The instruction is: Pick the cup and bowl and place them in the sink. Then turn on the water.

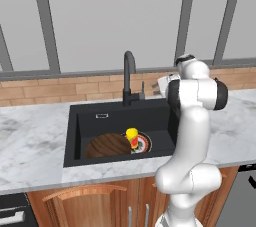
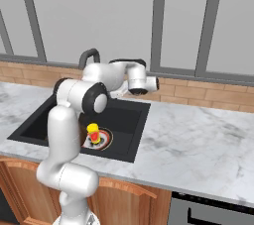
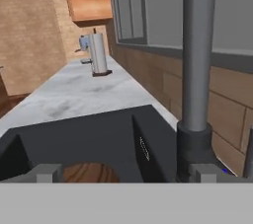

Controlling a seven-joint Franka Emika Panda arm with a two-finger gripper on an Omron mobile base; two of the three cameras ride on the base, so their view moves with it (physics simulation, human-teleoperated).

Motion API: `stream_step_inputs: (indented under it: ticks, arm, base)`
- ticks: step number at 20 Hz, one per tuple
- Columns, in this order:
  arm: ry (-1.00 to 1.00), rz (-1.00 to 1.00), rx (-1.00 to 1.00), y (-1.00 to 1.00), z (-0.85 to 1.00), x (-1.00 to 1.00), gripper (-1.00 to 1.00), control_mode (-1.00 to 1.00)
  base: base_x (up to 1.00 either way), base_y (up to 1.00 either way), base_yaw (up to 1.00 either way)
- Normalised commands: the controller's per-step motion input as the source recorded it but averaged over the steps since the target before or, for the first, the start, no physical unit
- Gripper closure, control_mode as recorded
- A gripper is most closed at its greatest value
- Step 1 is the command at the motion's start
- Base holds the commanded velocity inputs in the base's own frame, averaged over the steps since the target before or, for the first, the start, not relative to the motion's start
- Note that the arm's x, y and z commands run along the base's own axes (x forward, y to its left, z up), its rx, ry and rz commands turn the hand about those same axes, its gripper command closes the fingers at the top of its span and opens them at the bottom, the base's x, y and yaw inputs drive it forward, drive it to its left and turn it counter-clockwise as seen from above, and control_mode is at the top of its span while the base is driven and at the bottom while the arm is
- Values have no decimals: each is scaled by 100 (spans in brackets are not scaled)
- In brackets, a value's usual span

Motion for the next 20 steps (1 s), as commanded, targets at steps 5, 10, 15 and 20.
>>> stream_step_inputs:
  ticks: [5, 10, 15, 20]
  arm:
    - [0, -3, 0, -10, -11, 31, -100, -100]
    - [0, -3, 0, -6, -9, 36, -100, -100]
    - [0, 0, 0, 0, -11, 38, -100, -100]
    - [0, 0, 0, 0, -15, 38, -100, -100]
  base:
    - [0, 0, 0]
    - [0, 0, 0]
    - [0, 0, 0]
    - [0, 0, 0]
